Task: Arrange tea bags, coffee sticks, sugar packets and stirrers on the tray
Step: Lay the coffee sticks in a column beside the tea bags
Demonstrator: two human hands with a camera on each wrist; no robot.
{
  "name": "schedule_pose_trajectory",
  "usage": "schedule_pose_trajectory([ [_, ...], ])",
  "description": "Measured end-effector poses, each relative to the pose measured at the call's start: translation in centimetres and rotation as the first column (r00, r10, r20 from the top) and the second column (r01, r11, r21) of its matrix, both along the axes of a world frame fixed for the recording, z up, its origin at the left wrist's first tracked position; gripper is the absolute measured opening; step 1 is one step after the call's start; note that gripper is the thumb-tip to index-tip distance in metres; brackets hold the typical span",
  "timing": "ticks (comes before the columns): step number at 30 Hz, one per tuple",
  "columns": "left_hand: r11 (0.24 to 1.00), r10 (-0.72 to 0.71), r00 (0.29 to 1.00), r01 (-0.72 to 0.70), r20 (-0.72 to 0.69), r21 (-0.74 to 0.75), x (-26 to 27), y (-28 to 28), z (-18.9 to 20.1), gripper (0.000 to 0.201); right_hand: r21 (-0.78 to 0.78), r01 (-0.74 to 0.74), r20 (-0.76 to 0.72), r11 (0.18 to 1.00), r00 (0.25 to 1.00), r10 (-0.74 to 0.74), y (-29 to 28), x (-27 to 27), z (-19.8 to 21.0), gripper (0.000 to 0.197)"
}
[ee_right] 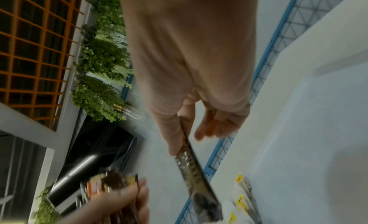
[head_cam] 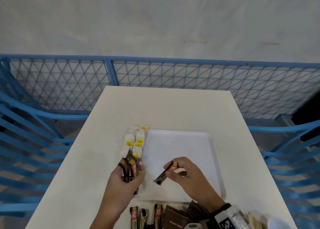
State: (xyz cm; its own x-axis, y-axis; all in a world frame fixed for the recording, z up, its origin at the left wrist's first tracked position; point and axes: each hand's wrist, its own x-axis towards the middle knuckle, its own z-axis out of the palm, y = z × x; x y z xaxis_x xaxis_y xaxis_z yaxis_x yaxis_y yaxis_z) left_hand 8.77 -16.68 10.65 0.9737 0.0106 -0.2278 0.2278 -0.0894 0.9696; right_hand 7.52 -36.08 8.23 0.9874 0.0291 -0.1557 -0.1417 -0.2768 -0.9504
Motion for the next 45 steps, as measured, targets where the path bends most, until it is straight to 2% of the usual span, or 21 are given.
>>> schedule_pose_trajectory([
  [3, 0.991, -0.128, 0.991, 0.126, 0.036, 0.045, 0.0, -1.2, 0.7, 0.022, -0.014, -0.219, 0.014, 0.976, 0.976, 0.219, 0.7, 0.0, 0.1, 0.011],
  [5, 0.98, -0.182, 0.982, 0.178, 0.044, 0.084, 0.1, -1.6, 0.7, 0.026, -0.091, -0.318, 0.004, 0.944, 0.948, 0.319, 1.2, -0.1, 0.1, 0.016],
  [7, 0.975, -0.193, 0.98, 0.187, 0.039, 0.117, 0.4, -1.4, 0.4, 0.027, -0.139, -0.361, -0.017, 0.922, 0.932, 0.362, 1.6, -0.1, 0.2, 0.029],
  [11, 0.98, -0.174, 0.984, 0.176, -0.023, 0.092, 1.2, -0.6, -0.1, 0.019, -0.115, -0.335, -0.02, 0.935, 0.942, 0.335, 2.5, 0.3, 0.4, 0.034],
  [13, 0.99, -0.139, 0.989, 0.141, -0.055, 0.027, 1.4, -0.2, -0.3, 0.018, -0.091, -0.294, -0.016, 0.951, 0.956, 0.294, 2.9, 0.5, 0.3, 0.036],
  [16, 0.995, 0.006, 0.996, -0.014, -0.09, -0.098, 1.9, 0.4, -0.9, 0.023, 0.038, -0.23, -0.062, 0.972, 0.971, 0.232, 3.1, 0.9, -0.1, 0.034],
  [18, 0.978, 0.091, 0.989, -0.111, -0.119, -0.174, 2.2, 0.9, -1.2, 0.022, 0.091, -0.179, -0.088, 0.98, 0.979, 0.187, 3.1, 1.0, -0.4, 0.023],
  [20, 0.96, 0.134, 0.98, -0.164, -0.145, -0.227, 2.4, 1.2, -1.4, 0.023, 0.218, -0.053, -0.125, 0.974, 0.989, 0.082, 3.1, 1.1, -0.9, 0.011],
  [23, 0.929, 0.168, 0.967, -0.22, -0.191, -0.297, 2.9, 1.4, -1.6, 0.025, 0.413, 0.15, -0.214, 0.898, 0.975, -0.064, 3.3, 1.7, -1.4, 0.008],
  [27, 0.908, 0.19, 0.955, -0.259, -0.228, -0.33, 3.6, 1.6, -2.0, 0.024, 0.519, 0.252, -0.262, 0.817, 0.956, -0.129, 3.3, 3.3, -1.6, 0.013],
  [30, 0.915, 0.186, 0.955, -0.254, -0.232, -0.314, 4.3, 1.5, -2.5, 0.023, 0.492, 0.285, -0.271, 0.823, 0.948, -0.166, 3.3, 5.1, -2.1, 0.013],
  [35, 0.915, 0.103, 0.933, -0.226, -0.346, -0.335, 5.8, 2.4, -3.6, 0.017, 0.443, 0.389, -0.319, 0.808, 0.91, -0.264, 2.0, 8.9, -3.8, 0.013],
  [40, 0.896, 0.096, 0.907, -0.259, -0.41, -0.362, 6.1, 3.9, -4.7, 0.017, 0.252, 0.587, -0.365, 0.77, 0.794, -0.486, -0.2, 13.6, -6.6, 0.013],
  [45, 0.864, 0.128, 0.879, -0.327, -0.46, -0.383, 6.1, 4.5, -5.4, 0.017, 0.069, 0.603, -0.32, 0.795, 0.768, -0.554, -0.8, 17.3, -9.8, 0.017],
])
